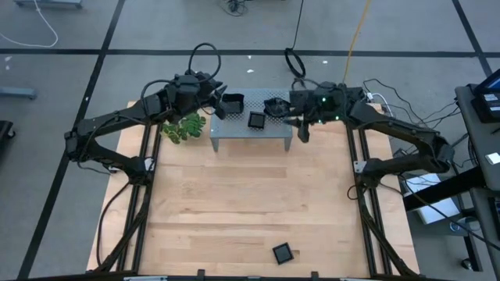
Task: Pick & Place Mini shaped plates
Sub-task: Stack the black leaf-shaped plate on top of the black leaf-shaped plate on the shelf
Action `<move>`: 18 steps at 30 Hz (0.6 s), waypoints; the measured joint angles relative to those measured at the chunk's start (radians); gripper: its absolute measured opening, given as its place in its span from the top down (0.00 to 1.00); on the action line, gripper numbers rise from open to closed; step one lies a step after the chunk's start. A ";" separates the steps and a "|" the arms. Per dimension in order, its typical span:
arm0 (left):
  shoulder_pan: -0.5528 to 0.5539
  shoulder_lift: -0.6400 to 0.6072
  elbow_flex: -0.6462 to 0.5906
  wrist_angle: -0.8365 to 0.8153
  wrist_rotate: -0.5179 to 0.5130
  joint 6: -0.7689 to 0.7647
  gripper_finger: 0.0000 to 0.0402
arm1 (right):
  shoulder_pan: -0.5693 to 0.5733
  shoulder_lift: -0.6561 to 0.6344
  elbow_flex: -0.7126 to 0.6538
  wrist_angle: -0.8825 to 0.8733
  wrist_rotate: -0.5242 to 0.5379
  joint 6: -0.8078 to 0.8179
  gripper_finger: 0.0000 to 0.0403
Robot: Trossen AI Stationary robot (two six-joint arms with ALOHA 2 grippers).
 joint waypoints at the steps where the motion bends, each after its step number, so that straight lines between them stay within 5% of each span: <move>1: 0.000 0.000 0.000 -0.007 0.013 -0.009 0.79 | 0.013 0.003 0.000 -0.012 0.029 -0.001 0.73; 7: -0.008 0.000 0.000 -0.012 0.106 -0.060 0.79 | 0.067 0.068 -0.002 0.004 0.263 -0.201 0.71; 18: -0.058 0.000 0.000 -0.013 0.111 -0.068 0.79 | 0.072 0.141 -0.002 0.095 0.347 -0.418 0.69</move>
